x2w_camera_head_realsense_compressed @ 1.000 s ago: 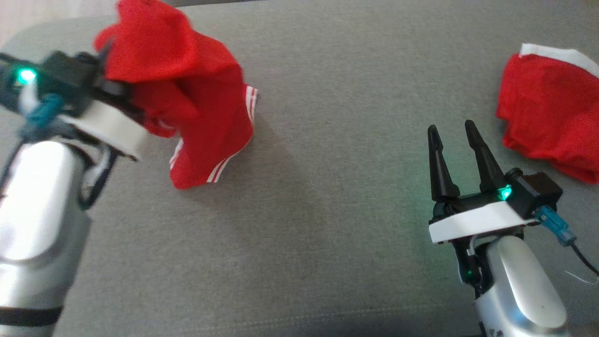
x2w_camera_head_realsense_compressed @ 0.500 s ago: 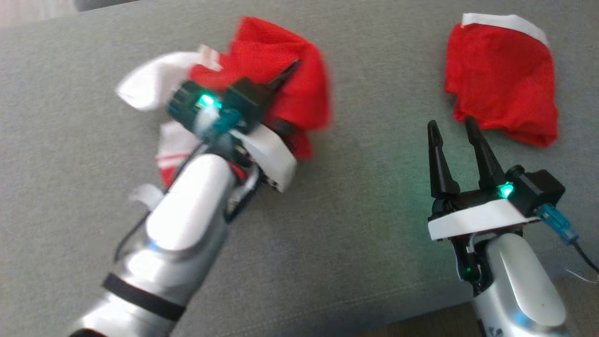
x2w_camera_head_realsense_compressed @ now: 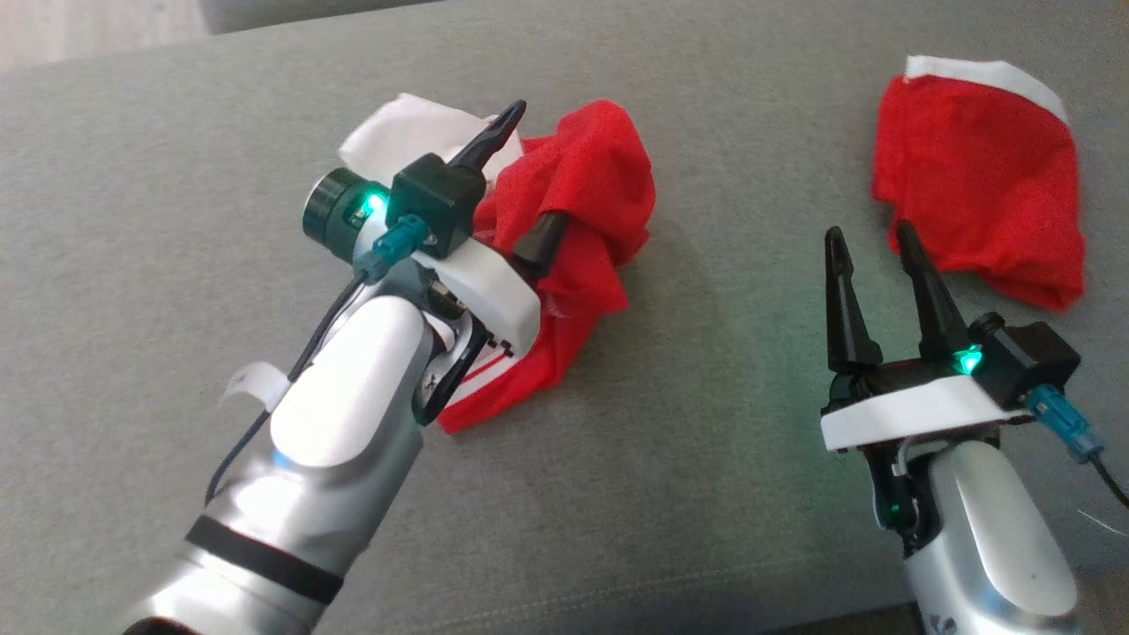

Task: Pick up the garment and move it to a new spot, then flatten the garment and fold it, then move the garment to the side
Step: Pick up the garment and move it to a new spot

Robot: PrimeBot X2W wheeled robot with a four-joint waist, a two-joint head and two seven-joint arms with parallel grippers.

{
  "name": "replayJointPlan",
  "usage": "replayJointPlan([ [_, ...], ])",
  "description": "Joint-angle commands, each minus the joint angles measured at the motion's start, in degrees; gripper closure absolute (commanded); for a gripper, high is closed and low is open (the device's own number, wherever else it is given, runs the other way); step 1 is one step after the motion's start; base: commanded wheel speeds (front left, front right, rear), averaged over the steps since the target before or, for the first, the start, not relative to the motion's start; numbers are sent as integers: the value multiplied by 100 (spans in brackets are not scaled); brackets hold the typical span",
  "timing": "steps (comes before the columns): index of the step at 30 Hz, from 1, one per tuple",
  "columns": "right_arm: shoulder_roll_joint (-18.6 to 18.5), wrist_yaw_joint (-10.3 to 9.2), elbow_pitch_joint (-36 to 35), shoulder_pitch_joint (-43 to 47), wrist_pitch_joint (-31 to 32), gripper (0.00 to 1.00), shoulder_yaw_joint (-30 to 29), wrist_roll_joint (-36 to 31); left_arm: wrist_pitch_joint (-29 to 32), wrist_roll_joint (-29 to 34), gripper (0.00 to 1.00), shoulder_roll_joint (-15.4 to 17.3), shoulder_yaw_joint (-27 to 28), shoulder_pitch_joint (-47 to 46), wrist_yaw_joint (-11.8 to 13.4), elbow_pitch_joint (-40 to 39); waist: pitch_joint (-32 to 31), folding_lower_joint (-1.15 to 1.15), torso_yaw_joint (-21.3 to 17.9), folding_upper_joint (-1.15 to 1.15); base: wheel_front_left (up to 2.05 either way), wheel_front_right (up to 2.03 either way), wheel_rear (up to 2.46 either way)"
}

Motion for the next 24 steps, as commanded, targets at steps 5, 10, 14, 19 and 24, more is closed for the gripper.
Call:
replayJointPlan([
  [5, 4, 37, -83, -97, -62, 0, 124, -76, 111, 48, 0, 283, -192, -176, -192, -191, -278, 0, 359, 0, 0, 0, 0],
  [10, 4, 37, -33, -92, -62, 0, 164, -42, 513, -119, 0, 412, -809, 30, -328, -196, -399, 0, 458, 0, 0, 0, 0],
  [14, 4, 37, -2, -81, -62, 0, 184, -16, 866, -439, 0, 697, -1566, 121, -349, -507, -451, 0, 502, 0, 0, 0, 0],
  [19, 4, 37, 35, -61, -62, 0, 227, 83, 1098, -841, 0, 1281, -2142, 70, -351, -1067, -517, 0, 547, 0, 0, 0, 0],
  [24, 4, 37, 66, -20, -62, 0, 231, 165, 1192, -998, 0, 1796, -2191, 108, -335, -1534, -621, 0, 637, 0, 0, 0, 0],
])
